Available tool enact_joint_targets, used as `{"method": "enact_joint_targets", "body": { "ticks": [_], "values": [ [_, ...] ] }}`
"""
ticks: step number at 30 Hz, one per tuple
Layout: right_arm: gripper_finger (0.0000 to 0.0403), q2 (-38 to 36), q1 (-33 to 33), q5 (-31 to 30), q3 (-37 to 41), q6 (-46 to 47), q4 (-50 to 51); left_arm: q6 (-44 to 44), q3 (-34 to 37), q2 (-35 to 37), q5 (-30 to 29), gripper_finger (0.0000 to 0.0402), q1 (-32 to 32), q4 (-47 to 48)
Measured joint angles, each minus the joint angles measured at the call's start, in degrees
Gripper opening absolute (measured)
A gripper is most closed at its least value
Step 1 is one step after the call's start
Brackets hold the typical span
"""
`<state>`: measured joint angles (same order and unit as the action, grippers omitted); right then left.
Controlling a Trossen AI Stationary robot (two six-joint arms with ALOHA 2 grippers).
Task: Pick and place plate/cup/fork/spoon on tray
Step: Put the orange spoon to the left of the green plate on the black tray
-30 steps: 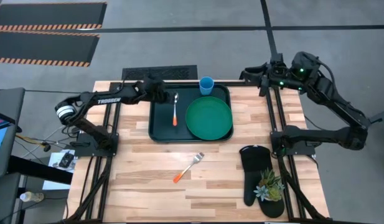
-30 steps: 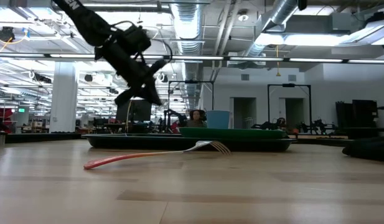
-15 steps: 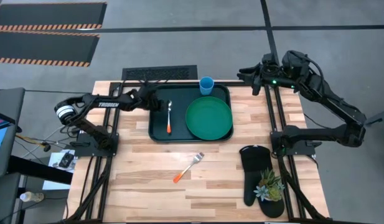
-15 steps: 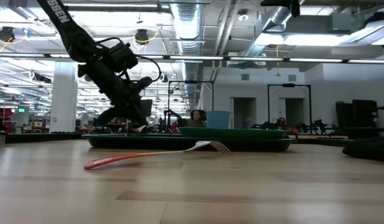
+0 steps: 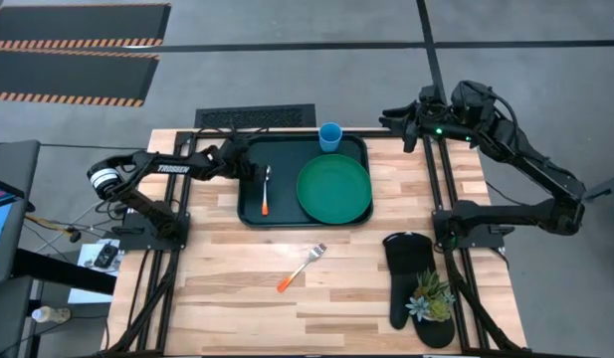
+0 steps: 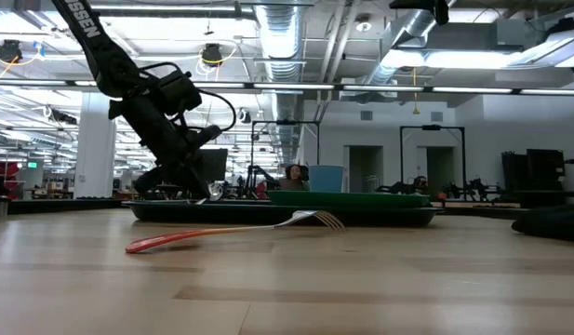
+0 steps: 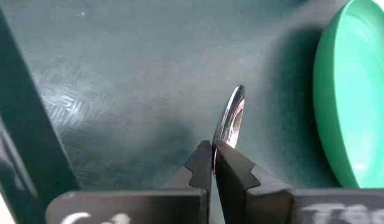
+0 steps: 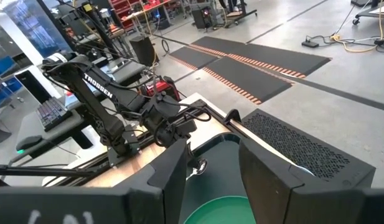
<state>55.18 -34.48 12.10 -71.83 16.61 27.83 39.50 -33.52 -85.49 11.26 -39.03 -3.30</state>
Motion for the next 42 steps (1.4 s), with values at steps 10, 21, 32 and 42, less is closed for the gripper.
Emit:
{"method": "enact_joint_targets", "body": {
  "ticks": [10, 21, 32, 42],
  "values": [
    [0.0172, 0.0, 0.0, 0.0, 0.0, 0.0, 0.0, -0.7, 0.0, 0.0, -0.1, 0.0, 0.0, 1.4],
    [0.0169, 0.0, 0.0, 0.0, 0.0, -0.2, 0.0, -1.7, 0.0, 0.0, -0.1, 0.0, 0.0, 3.8],
    [0.017, 0.0, 0.0, 0.0, 0.0, -0.2, 0.0, -1.2, 0.0, 0.0, -1.1, 0.0001, 0.0, 3.8],
    [0.0173, 0.0, 0.0, 0.0, 0.0, -0.2, 0.0, 0.5, 0.0, 0.0, -1.3, 0.0084, 0.0, 3.8]
  ]
}}
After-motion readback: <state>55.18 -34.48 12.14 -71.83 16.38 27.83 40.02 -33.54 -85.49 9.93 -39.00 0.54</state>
